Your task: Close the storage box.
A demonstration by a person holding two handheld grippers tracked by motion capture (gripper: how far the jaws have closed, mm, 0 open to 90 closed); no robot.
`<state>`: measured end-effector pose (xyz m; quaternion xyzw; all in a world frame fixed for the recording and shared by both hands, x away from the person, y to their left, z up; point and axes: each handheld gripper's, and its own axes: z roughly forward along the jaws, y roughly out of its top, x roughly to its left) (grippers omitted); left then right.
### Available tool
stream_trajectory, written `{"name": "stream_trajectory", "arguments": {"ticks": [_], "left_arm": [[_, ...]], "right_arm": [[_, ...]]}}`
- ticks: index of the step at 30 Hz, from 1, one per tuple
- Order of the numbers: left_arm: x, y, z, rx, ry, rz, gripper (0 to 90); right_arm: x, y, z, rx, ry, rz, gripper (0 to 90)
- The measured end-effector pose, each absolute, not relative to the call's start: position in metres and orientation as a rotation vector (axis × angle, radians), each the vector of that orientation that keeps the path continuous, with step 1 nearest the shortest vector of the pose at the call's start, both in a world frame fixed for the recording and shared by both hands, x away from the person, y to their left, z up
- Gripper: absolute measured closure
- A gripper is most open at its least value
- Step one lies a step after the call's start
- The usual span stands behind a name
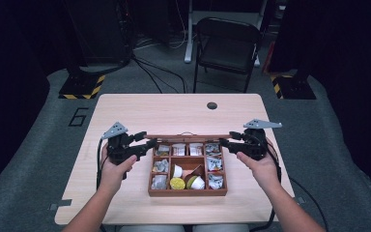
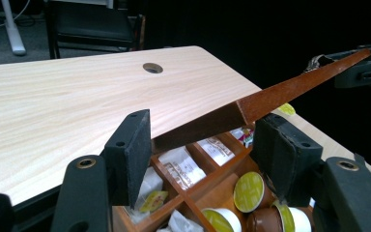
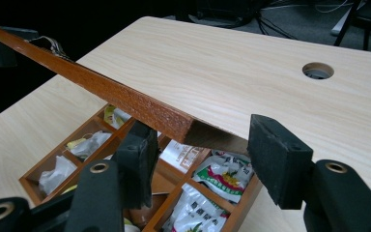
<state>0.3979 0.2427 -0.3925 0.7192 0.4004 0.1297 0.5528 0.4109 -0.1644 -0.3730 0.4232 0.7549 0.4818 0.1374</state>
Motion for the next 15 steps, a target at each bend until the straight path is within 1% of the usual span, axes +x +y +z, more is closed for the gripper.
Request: {"name": "stream_trajectory", "arguments": {"ticks": [6,10,15], "left_arm": [[0.386,0.245,-0.397,1.709,0.933,0.298,39.5],[0.375,0.247,-0.397,1.715,0.909,0.294,39.5],[0.363,0.246,-0.403,1.752,0.901,0.297,41.6]], "right_arm": [[0.403,-0.165,-0.379,1.197,2.209,1.380,45.8],[0.394,-0.165,-0.381,1.177,2.215,1.372,48.5],[0.380,-0.167,-0.389,1.160,2.221,1.372,49.3]]}}
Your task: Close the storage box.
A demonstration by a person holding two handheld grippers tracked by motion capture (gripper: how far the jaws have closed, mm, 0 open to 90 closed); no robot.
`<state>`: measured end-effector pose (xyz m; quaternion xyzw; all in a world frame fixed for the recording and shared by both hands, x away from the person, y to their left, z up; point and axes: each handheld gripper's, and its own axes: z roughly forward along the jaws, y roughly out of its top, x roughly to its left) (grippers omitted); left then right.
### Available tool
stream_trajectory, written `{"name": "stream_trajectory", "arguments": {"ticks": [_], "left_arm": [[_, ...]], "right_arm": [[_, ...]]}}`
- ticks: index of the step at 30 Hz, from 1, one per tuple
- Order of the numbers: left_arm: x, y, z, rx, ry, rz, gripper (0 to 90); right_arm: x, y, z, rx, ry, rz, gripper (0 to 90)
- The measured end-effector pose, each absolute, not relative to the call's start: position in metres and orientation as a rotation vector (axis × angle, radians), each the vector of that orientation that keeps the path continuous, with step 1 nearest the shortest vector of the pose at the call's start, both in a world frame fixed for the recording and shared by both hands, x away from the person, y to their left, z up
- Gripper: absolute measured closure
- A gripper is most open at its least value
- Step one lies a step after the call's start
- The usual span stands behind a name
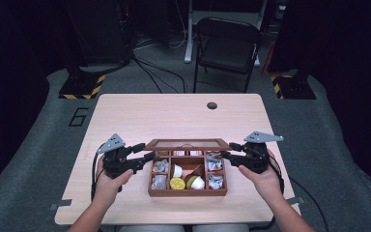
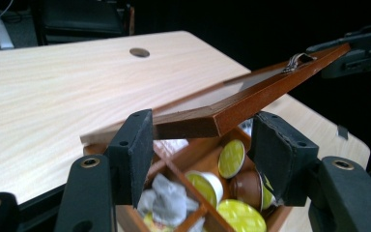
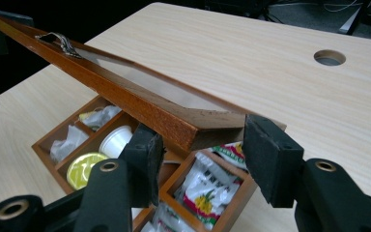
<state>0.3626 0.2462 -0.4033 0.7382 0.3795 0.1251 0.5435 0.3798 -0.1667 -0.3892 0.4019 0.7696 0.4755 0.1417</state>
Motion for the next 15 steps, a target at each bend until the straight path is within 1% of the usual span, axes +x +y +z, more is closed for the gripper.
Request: {"name": "stream_trajectory", "arguments": {"ticks": [4,9,15], "left_arm": [[0.354,0.246,-0.413,1.764,0.917,0.281,45.0],[0.346,0.247,-0.421,1.777,0.928,0.274,44.9],[0.340,0.249,-0.432,1.789,0.957,0.299,44.5]], "right_arm": [[0.369,-0.169,-0.400,1.152,2.231,1.372,49.4],[0.359,-0.170,-0.410,1.148,2.231,1.365,49.2],[0.353,-0.171,-0.419,1.146,2.243,1.346,49.2]]}}
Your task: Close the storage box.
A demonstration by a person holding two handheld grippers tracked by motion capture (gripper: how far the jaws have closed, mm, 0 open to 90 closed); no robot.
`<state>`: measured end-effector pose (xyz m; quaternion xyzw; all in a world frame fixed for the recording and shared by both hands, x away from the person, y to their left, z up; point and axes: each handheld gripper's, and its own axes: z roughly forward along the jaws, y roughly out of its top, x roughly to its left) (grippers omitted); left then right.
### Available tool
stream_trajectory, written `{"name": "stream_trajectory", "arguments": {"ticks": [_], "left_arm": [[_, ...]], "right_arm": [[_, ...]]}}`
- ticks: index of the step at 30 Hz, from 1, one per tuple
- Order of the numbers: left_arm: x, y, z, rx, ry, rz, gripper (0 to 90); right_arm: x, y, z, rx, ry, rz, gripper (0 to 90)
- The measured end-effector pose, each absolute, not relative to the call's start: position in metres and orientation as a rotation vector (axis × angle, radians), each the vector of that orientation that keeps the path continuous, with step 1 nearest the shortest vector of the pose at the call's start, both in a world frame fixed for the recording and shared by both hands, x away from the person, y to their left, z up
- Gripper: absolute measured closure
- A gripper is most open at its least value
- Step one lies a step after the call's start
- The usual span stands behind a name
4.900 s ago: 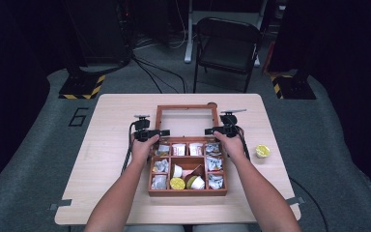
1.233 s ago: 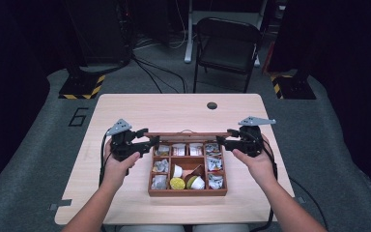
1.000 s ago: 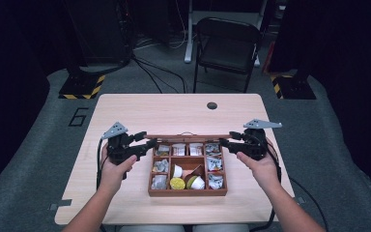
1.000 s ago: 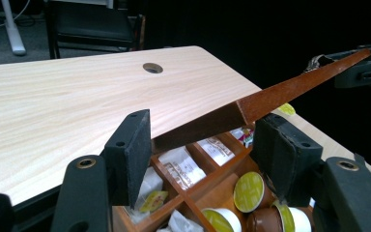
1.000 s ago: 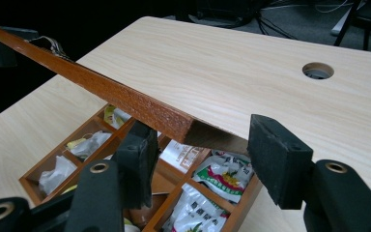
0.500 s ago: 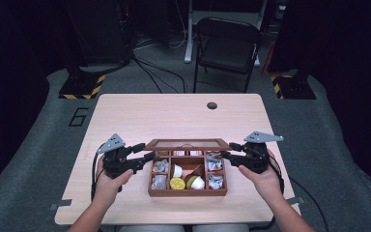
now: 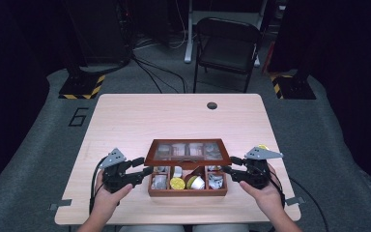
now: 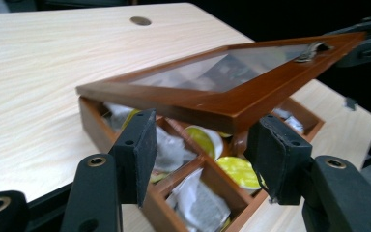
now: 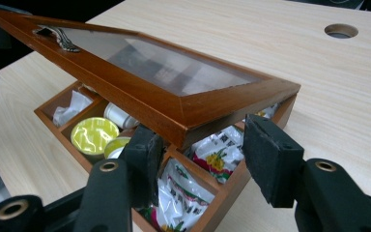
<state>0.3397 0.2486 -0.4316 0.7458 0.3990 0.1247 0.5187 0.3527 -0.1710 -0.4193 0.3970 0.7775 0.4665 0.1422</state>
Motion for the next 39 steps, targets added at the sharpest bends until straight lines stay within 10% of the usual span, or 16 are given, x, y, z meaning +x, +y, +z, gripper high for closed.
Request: {"name": "stream_trajectory", "arguments": {"ticks": [39], "left_arm": [[0.320,0.240,-0.471,1.929,0.955,0.280,45.0]], "right_arm": [[0.336,-0.166,-0.470,1.086,2.331,1.213,47.0]]}}
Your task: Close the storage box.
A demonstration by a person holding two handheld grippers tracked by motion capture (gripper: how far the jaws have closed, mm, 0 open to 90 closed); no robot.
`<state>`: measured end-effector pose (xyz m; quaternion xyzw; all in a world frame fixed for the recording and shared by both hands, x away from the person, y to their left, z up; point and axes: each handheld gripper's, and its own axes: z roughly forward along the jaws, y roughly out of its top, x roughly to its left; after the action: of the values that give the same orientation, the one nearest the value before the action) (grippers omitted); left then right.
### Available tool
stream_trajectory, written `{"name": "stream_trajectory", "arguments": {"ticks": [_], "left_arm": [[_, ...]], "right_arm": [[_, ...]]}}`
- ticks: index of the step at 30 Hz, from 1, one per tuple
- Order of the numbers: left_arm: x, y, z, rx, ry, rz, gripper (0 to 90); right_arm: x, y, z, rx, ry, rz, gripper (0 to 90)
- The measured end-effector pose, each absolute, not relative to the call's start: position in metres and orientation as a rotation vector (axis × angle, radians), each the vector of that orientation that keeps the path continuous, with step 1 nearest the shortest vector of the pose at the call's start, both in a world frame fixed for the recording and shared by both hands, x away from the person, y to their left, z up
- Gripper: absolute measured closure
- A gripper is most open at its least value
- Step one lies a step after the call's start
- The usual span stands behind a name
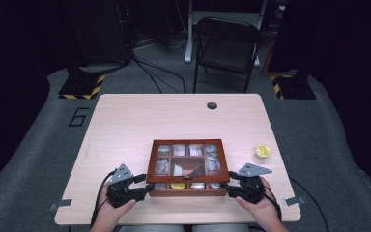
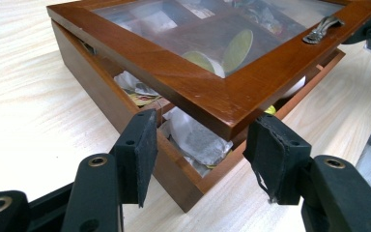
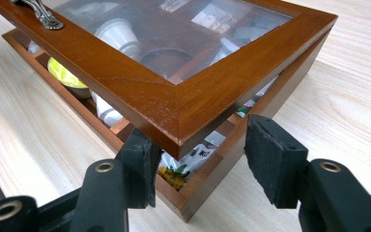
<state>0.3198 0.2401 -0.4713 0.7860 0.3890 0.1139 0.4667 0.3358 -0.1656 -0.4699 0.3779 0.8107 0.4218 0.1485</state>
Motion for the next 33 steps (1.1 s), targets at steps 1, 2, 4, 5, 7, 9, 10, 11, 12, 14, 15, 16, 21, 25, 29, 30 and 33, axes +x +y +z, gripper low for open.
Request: {"name": "stream_trajectory", "arguments": {"ticks": [1,2,4,5,7,9,10,11,12,14,15,16,21,25,29,30,33], "left_arm": [[0.319,0.240,-0.471,1.931,0.953,0.278,45.0],[0.319,0.239,-0.471,1.927,0.955,0.278,45.0],[0.318,0.237,-0.470,1.932,0.947,0.278,45.2],[0.318,0.236,-0.470,1.934,0.940,0.279,45.1],[0.317,0.235,-0.469,1.939,0.935,0.279,45.2],[0.317,0.234,-0.469,1.941,0.940,0.282,45.0],[0.317,0.233,-0.470,1.936,0.943,0.286,45.1],[0.317,0.234,-0.470,1.943,0.941,0.273,45.1],[0.317,0.234,-0.471,1.948,0.941,0.268,45.1],[0.317,0.233,-0.472,1.961,0.937,0.270,45.0],[0.317,0.233,-0.473,1.967,0.937,0.267,45.0],[0.318,0.233,-0.474,1.965,0.939,0.271,45.0],[0.317,0.231,-0.476,1.989,0.943,0.266,45.0],[0.317,0.230,-0.478,1.994,0.947,0.258,44.8],[0.317,0.231,-0.479,1.989,0.950,0.241,44.8],[0.316,0.231,-0.479,1.989,0.950,0.242,44.8],[0.316,0.230,-0.479,1.993,0.953,0.248,44.7]], "right_arm": [[0.336,-0.166,-0.470,1.090,2.330,1.214,47.0],[0.336,-0.166,-0.470,1.093,2.330,1.214,46.9],[0.336,-0.166,-0.471,1.083,2.340,1.208,46.9],[0.336,-0.166,-0.472,1.084,2.341,1.206,47.0],[0.336,-0.166,-0.472,1.092,2.342,1.207,46.9],[0.336,-0.166,-0.472,1.090,2.345,1.203,46.8],[0.336,-0.166,-0.473,1.096,2.346,1.205,46.6],[0.336,-0.166,-0.473,1.105,2.350,1.206,45.9],[0.337,-0.167,-0.474,1.103,2.355,1.193,45.3],[0.336,-0.168,-0.475,1.115,2.364,1.190,45.1],[0.335,-0.168,-0.475,1.124,2.362,1.188,45.1],[0.334,-0.169,-0.476,1.117,2.365,1.183,45.1],[0.332,-0.169,-0.477,1.130,2.376,1.177,45.3],[0.332,-0.167,-0.479,1.129,2.387,1.162,45.3],[0.332,-0.167,-0.479,1.134,2.397,1.175,45.0],[0.332,-0.167,-0.479,1.136,2.399,1.174,45.0],[0.332,-0.167,-0.479,1.140,2.401,1.170,45.1]]}}
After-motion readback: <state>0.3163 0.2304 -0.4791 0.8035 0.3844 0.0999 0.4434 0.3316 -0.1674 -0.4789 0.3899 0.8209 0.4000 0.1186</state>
